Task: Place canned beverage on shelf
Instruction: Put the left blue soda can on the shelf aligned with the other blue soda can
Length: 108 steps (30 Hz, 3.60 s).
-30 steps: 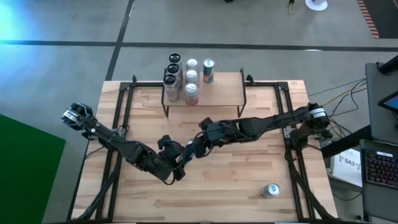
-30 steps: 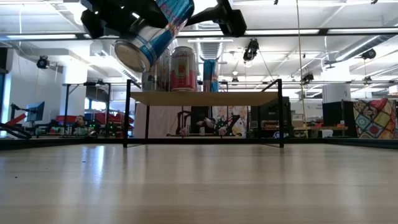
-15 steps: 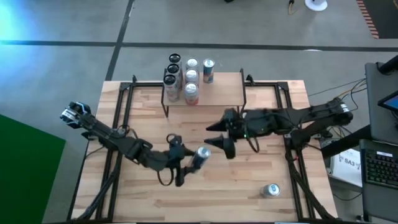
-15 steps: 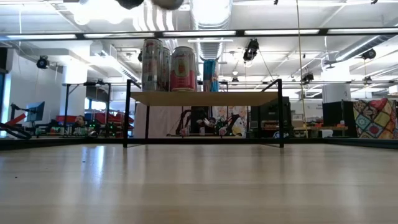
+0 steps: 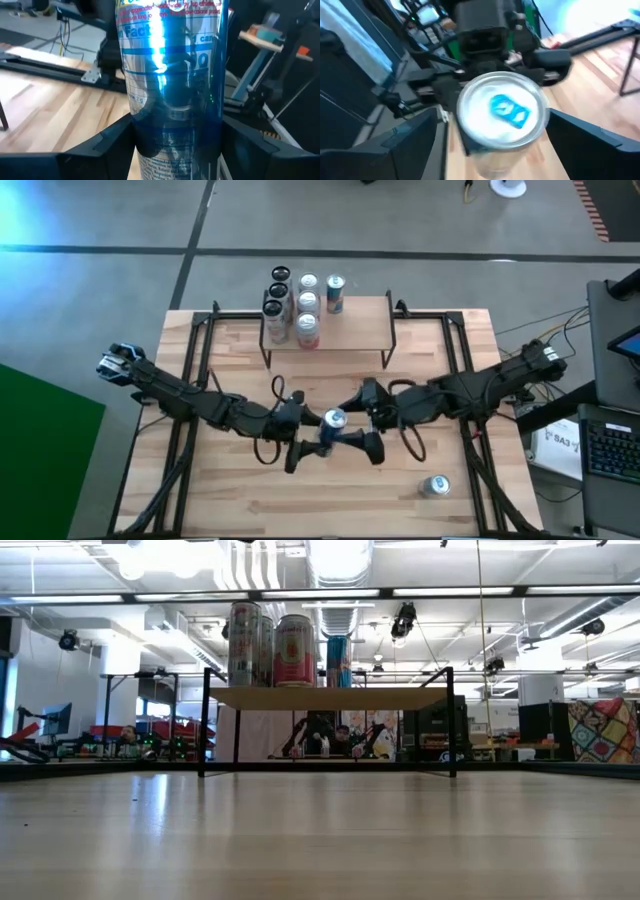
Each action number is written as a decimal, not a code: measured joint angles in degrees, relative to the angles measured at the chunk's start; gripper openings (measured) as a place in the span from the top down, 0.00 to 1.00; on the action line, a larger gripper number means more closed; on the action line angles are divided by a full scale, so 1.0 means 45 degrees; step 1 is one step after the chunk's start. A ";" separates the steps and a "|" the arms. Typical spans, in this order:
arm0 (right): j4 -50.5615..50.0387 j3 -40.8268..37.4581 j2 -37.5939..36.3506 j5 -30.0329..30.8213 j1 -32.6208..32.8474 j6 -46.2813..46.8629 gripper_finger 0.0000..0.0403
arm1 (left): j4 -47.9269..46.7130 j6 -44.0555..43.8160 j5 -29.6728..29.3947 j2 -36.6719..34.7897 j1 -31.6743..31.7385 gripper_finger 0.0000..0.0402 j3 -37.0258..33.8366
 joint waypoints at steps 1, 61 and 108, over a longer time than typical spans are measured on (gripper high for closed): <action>0.0119 0.0029 0.0082 0.0095 0.0082 0.0006 0.13 | 0.0106 0.0016 0.0003 -0.0005 0.0062 0.41 0.0000; -0.0409 0.0030 0.0214 -0.0200 0.0004 0.0844 0.39 | 0.0468 0.0276 0.3174 -0.0001 0.1345 0.33 0.0022; -0.1028 0.0019 0.1669 -0.2718 -1.0369 -0.3725 0.39 | -0.4674 0.0819 -0.1195 -0.7409 0.4963 0.31 -0.3525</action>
